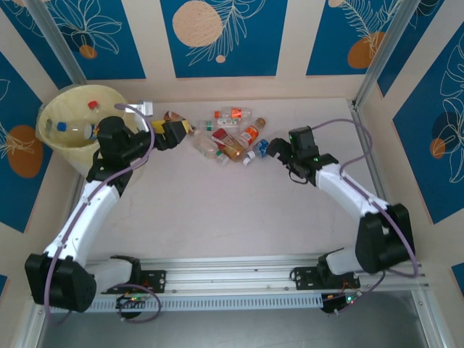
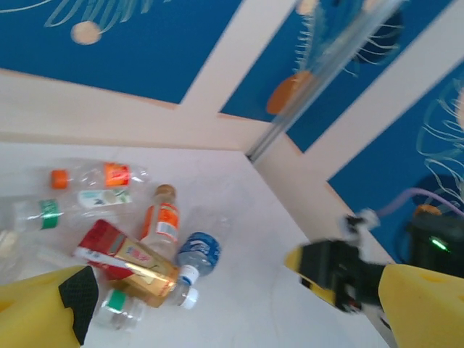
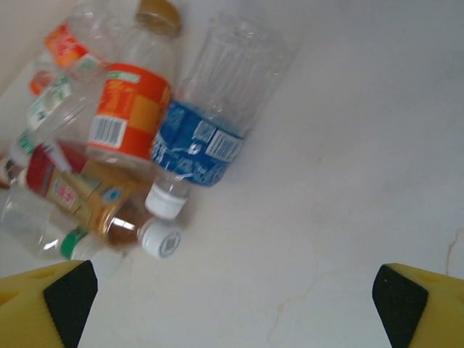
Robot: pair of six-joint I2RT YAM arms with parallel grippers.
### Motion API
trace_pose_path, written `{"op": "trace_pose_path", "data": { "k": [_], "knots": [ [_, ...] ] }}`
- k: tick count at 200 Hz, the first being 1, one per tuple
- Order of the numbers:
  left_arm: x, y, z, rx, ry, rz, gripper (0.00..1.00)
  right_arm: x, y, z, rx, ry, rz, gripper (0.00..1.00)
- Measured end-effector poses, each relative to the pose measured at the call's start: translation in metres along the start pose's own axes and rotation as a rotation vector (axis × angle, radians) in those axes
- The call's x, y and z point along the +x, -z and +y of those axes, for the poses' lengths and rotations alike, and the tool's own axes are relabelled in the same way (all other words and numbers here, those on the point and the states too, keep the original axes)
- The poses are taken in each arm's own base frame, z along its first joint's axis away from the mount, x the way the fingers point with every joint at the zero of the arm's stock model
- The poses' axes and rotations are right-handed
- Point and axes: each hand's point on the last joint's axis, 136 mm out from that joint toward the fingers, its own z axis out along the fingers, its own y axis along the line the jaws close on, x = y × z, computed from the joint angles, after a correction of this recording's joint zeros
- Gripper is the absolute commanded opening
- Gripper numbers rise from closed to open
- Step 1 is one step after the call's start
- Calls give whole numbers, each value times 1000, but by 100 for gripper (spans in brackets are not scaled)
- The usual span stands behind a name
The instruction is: Put the plastic bottles in the bin
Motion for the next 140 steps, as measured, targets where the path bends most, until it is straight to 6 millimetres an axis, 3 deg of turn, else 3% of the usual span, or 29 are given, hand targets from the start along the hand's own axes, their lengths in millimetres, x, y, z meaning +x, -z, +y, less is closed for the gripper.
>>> {"op": "trace_pose_path", "data": {
  "k": [42,140],
  "knots": [
    [8,16,-3,-26,-81,-31,100,-22,-47,22,69,-121,20,100],
    [14,16,12,-89,-117,-31,100,-41,-128,-3,253,-302,52,95]
  ]
}}
